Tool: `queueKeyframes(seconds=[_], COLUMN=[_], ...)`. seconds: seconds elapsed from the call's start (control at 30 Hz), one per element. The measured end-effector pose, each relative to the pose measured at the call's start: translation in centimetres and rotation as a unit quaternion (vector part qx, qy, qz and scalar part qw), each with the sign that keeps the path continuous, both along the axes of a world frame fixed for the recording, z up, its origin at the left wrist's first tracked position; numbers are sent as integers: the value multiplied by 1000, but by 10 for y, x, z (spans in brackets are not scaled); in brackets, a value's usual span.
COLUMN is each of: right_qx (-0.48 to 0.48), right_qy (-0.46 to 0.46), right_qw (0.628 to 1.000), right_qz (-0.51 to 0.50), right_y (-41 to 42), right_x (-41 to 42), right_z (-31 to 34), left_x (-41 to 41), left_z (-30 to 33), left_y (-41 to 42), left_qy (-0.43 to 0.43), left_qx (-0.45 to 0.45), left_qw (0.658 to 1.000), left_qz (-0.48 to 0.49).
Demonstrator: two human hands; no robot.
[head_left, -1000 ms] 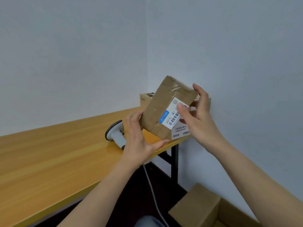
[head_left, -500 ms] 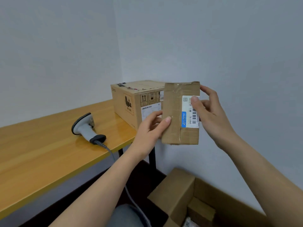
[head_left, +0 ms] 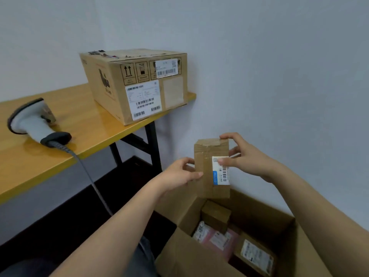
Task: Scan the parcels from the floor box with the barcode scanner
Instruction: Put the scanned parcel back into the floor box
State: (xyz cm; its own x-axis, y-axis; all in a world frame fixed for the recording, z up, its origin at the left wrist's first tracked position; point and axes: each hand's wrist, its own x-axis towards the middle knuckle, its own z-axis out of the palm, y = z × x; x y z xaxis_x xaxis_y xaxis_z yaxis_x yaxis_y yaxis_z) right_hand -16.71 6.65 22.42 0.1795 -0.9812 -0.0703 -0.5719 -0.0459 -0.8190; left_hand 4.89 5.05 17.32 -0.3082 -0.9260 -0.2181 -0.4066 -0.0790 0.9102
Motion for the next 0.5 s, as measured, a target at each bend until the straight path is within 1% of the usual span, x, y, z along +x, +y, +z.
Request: queueKeyframes(seconds=[0.13, 0.3, 0.43, 0.5], right_qx=[47, 66, 49, 44], right_qy=[60, 135, 146, 159], right_qw=[997, 986, 981, 979], right_qz=[-31, -75, -118, -119], right_y=[-14, -33, -42, -45], right_x=[-16, -24, -19, -15], right_z=[-51, -110, -128, -129], left_x=[-9, -11, -8, -7], left_z=[-35, -49, -53, -54], left_y=[-11, -19, -22, -23], left_qy=[-67, -73, -88, -90], left_qx=[15, 53, 51, 46], left_qw=[997, 996, 995, 995], left_qz=[36, 6, -19, -21])
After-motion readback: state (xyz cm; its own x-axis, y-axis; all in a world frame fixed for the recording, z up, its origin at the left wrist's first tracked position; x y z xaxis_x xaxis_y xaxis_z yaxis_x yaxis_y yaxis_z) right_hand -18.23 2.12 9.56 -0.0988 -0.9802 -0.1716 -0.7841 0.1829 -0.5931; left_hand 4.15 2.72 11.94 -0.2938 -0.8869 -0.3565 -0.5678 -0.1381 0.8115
